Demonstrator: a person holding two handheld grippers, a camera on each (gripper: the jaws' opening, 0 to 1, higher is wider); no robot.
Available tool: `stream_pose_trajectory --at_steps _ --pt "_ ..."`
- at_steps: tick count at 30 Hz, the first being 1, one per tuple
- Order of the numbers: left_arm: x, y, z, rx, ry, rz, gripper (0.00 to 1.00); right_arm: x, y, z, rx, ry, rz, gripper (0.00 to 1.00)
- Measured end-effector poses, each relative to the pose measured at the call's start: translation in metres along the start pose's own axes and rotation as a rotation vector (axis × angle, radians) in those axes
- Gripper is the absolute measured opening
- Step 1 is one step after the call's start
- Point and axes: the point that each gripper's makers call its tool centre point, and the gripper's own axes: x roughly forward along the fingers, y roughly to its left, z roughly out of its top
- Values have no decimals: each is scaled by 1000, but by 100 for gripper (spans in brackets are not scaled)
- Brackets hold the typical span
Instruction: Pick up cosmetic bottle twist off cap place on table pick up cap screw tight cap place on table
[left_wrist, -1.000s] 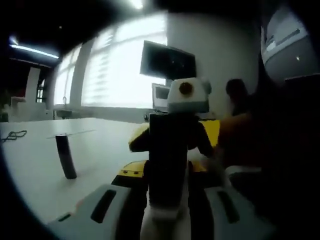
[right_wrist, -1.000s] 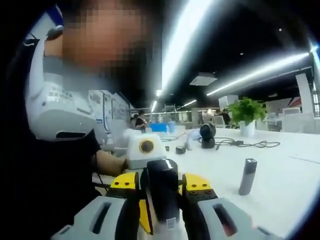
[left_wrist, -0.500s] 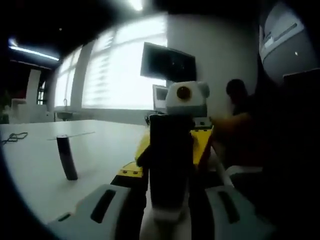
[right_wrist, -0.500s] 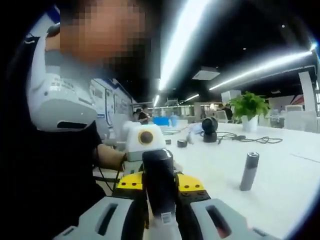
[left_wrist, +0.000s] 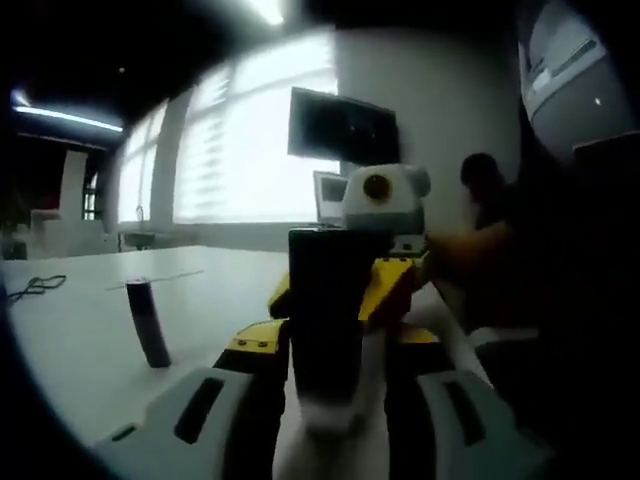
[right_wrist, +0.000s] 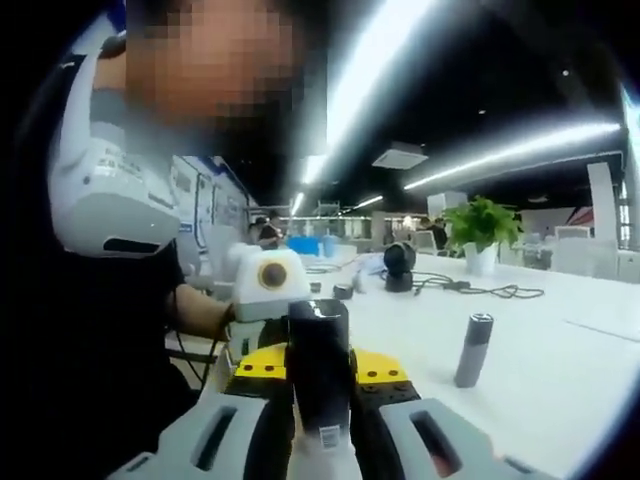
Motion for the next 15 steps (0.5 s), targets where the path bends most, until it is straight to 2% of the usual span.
stream_pose_trajectory --at_steps 6,10,15 --pt "-1 7 2 11 -5 34 32 -1 -8 4 15 -17 -36 15" --pt "-1 12 2 10 -7 57 41 -3 -16 5 16 -17 -65 15" --pt "-4 18 1 23 2 91 43 -6 -26 10 23 -35 -102 15"
